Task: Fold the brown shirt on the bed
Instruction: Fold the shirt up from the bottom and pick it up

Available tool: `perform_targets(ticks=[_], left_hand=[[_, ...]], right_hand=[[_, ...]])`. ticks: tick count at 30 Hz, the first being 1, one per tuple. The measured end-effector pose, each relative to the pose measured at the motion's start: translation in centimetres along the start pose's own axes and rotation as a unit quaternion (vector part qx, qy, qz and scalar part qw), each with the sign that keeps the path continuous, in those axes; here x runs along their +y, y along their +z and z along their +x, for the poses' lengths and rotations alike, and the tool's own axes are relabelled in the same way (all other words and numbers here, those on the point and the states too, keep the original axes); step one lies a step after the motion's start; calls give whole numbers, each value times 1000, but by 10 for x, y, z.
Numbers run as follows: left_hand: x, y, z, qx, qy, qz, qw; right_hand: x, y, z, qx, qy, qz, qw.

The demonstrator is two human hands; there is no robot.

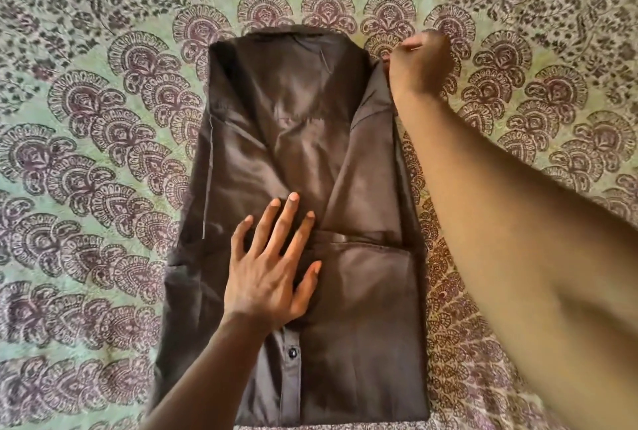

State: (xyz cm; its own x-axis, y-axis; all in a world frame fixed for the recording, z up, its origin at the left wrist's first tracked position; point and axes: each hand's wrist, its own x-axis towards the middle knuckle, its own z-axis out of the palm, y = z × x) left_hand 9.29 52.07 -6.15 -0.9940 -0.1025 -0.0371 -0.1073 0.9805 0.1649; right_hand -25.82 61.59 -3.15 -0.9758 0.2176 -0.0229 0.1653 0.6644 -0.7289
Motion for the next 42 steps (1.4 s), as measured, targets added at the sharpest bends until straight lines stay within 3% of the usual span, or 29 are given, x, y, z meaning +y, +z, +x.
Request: perform_targets(ticks=[4, 7, 10, 14, 19, 22, 25, 28, 33, 36, 38, 42], left_hand=[[0, -2, 1, -5, -2, 5, 1000], [0, -1, -1, -8, -2, 7, 1000], [0, 1, 0, -1, -1, 5, 1000], [-1, 1, -1, 13, 0, 2, 1000], [-1, 1, -1, 11, 1, -4, 1000], [0, 0, -1, 10, 0, -7, 1000], [-1, 0, -3, 10, -2, -11, 1000], [-3, -2, -3, 3, -1, -33, 999], [-18, -23, -8, 41, 26, -180, 983], [-35, -44, -35, 88, 61, -144, 984], [-47, -45, -56, 64, 74, -93, 991], [-68, -25, -73, -56, 114, -31, 991]], right_hand=[[16, -25, -68, 45, -265, -44, 962], [55, -29, -115, -89, -362, -192, 908], [71, -18, -114, -159, -346, -312, 870], [52, -4, -67, -190, -322, -356, 857], [34, -20, -69, -158, -332, -314, 875], [50, -29, -109, -179, -372, -304, 859], [64, -32, -116, -205, -353, -345, 845], [46, -37, -105, -209, -299, -326, 872], [45, -62, -176, -158, -346, -260, 887], [80, -94, -245, -103, -384, -237, 886], [105, -113, -279, -111, -408, -247, 872], [140, -131, -303, -157, -379, -312, 857]])
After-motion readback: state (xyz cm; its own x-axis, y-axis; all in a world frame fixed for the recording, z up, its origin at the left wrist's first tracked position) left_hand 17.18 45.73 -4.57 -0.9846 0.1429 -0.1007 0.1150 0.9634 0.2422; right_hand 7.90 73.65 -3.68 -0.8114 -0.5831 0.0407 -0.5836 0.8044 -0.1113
